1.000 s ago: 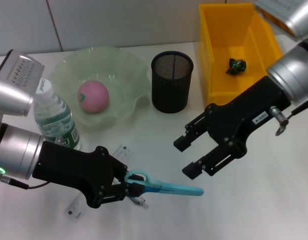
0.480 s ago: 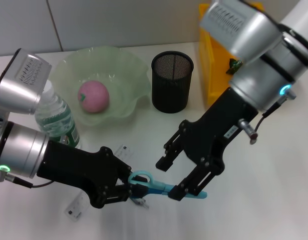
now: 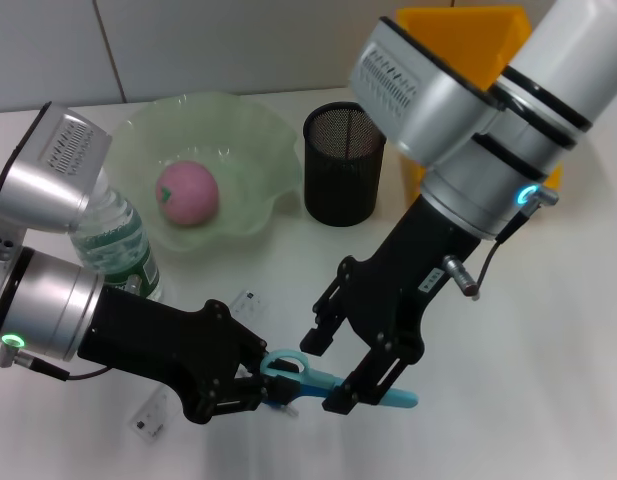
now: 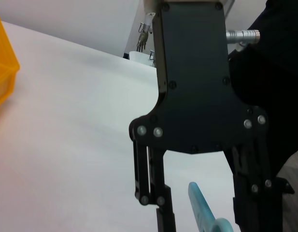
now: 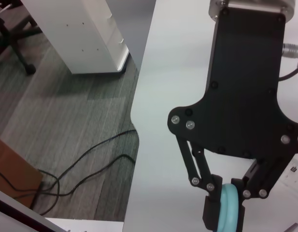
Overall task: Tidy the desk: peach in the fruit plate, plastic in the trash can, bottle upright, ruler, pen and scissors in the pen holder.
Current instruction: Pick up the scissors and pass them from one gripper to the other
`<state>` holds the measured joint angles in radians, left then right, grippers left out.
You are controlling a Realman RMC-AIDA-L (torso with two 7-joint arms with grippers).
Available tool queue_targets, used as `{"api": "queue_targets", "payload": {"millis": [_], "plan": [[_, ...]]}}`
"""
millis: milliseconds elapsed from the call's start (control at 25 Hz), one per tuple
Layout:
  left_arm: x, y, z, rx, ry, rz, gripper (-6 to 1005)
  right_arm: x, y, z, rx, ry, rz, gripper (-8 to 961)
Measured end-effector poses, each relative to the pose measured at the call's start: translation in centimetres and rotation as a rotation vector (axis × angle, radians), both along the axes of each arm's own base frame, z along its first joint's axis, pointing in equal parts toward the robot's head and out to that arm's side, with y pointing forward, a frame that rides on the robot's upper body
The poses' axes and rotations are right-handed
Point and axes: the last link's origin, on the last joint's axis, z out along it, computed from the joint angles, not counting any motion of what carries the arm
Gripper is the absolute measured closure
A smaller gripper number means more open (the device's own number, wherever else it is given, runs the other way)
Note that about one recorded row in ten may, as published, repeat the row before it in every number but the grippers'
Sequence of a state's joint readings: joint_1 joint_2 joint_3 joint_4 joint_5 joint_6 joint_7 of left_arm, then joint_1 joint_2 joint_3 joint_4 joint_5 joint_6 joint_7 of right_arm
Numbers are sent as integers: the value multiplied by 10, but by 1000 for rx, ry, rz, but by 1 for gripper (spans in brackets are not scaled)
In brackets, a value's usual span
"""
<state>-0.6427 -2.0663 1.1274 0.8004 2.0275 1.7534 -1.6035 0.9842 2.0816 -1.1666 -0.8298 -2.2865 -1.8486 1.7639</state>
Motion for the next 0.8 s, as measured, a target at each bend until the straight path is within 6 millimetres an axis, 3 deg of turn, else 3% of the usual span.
{"api": "queue_targets", "payload": {"millis": [800], "plan": [[-1,0,-3,-1,9,-5,817,-5,-3,-14,-13,-37,8,409]]}}
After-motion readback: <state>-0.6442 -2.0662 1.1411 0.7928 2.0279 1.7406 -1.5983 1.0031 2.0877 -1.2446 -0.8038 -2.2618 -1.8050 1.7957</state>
